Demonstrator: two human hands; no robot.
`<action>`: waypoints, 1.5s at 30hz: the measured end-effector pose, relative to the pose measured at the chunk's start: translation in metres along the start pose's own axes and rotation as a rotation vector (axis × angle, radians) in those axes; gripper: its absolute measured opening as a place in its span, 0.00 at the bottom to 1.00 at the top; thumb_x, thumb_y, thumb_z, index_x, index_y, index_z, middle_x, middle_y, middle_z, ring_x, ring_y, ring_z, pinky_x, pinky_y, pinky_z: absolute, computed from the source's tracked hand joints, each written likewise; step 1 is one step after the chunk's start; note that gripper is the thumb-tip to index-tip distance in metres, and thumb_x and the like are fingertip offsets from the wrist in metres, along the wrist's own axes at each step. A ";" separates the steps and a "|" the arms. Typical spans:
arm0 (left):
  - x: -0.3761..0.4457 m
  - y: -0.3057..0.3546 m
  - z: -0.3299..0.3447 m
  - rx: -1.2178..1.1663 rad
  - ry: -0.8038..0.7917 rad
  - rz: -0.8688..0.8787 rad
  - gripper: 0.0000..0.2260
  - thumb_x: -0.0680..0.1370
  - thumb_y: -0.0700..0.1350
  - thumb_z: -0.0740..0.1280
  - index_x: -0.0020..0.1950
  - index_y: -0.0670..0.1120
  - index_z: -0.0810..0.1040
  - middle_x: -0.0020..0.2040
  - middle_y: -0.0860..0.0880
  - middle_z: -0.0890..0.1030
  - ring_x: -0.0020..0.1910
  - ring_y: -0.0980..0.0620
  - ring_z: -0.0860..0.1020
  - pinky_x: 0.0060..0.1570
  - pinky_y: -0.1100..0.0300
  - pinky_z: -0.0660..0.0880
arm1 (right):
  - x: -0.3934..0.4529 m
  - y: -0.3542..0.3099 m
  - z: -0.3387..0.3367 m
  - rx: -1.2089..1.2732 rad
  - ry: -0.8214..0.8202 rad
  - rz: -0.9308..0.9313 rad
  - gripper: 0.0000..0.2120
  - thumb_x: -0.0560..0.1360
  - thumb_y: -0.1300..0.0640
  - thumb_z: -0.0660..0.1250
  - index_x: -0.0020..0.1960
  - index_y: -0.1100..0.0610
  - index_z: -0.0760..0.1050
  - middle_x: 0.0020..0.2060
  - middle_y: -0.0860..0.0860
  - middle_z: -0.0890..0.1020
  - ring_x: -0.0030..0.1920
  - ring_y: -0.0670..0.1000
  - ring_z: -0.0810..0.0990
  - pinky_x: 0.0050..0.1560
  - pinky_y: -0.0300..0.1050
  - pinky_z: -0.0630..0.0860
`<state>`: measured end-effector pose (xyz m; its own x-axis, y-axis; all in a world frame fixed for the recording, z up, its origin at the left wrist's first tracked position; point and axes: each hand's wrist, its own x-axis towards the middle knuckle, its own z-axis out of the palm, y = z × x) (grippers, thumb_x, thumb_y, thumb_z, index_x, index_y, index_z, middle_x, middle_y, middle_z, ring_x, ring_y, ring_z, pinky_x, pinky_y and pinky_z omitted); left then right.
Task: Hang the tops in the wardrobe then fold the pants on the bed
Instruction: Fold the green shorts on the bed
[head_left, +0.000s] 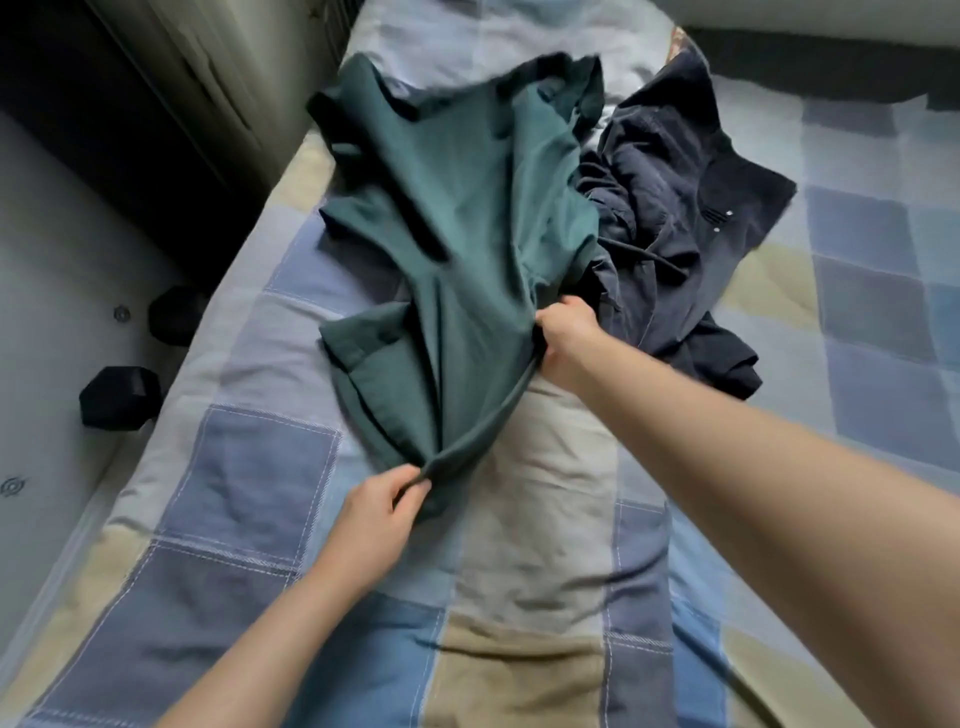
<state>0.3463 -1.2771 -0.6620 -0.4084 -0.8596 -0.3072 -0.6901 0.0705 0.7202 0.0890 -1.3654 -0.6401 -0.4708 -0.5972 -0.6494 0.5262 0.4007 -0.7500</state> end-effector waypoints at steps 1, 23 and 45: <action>-0.013 0.000 0.000 0.019 -0.021 -0.020 0.18 0.80 0.43 0.66 0.32 0.49 0.65 0.26 0.54 0.65 0.30 0.55 0.63 0.32 0.60 0.62 | -0.013 0.008 -0.005 -0.079 0.009 -0.051 0.20 0.76 0.69 0.58 0.66 0.58 0.70 0.58 0.58 0.78 0.55 0.59 0.79 0.58 0.57 0.77; -0.212 0.255 -0.057 -0.646 -0.123 -0.608 0.32 0.74 0.32 0.70 0.74 0.45 0.62 0.52 0.43 0.80 0.49 0.43 0.80 0.48 0.48 0.79 | -0.466 0.039 -0.157 -0.868 -0.534 -0.150 0.26 0.77 0.72 0.54 0.73 0.57 0.66 0.72 0.48 0.67 0.73 0.44 0.63 0.69 0.25 0.52; -0.341 0.419 -0.240 -0.453 -0.889 0.052 0.11 0.76 0.28 0.63 0.44 0.44 0.76 0.39 0.49 0.80 0.36 0.55 0.76 0.34 0.68 0.72 | -0.558 -0.072 -0.240 -1.328 -0.127 -0.126 0.27 0.73 0.45 0.67 0.67 0.52 0.66 0.63 0.54 0.71 0.64 0.60 0.69 0.64 0.54 0.66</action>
<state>0.3395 -1.0761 -0.1065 -0.8582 -0.1567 -0.4888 -0.4413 -0.2612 0.8585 0.1433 -0.8941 -0.2537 -0.3583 -0.7104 -0.6057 -0.6310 0.6625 -0.4037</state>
